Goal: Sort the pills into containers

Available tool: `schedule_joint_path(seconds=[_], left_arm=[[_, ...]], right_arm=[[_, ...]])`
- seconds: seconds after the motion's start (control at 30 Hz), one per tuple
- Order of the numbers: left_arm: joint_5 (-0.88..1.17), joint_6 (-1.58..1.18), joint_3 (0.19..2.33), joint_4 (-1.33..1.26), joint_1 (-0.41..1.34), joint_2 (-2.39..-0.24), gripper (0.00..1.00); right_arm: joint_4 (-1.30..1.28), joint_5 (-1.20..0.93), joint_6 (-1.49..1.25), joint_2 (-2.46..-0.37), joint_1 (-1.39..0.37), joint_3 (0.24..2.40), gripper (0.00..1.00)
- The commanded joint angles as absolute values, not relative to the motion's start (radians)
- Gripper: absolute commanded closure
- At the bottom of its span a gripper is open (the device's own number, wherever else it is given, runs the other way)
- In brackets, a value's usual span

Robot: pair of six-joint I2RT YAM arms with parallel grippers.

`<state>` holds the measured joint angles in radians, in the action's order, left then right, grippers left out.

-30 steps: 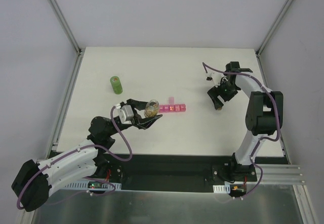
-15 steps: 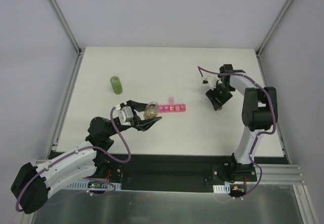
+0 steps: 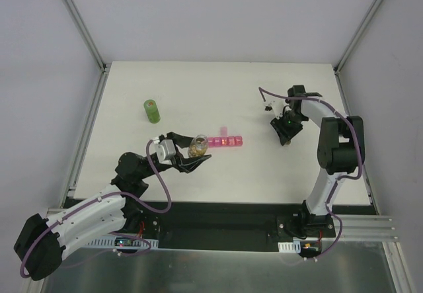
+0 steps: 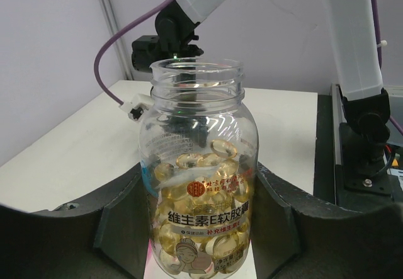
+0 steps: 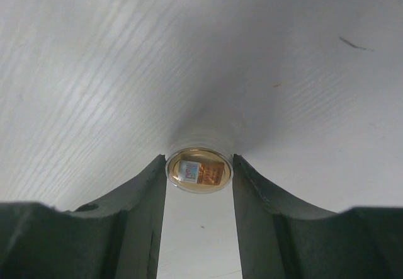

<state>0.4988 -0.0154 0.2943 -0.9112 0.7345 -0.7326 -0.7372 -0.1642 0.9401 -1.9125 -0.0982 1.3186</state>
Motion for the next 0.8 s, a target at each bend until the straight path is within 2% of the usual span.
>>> schedule_joint_path(seconds=[0.0, 0.17, 0.3, 0.47, 0.77], left_arm=[[0.564, -0.026, 0.298, -0.931, 0.745, -0.736, 1.00], [0.627, -0.038, 0.337, -0.928, 0.747, -0.805, 1.00], [0.666, -0.029, 0.386, -0.933, 0.765, -0.876, 1.00], [0.721, -0.023, 0.437, -0.888, 0.796, -0.930, 1.00], [0.741, -0.015, 0.457, -0.825, 0.831, -0.937, 1.00]], right_arm=[[-0.863, -0.296, 0.988, -1.731, -0.106, 1.322, 0.74], [-1.057, -0.526, 1.101, -1.574, -0.188, 1.405, 0.75], [-1.218, -0.682, 1.146, -1.439, -0.349, 1.508, 0.75], [-1.333, -0.764, 1.164, -1.388, -0.495, 1.685, 0.74], [-1.387, -0.850, 1.118, -1.345, -0.658, 1.729, 0.74]])
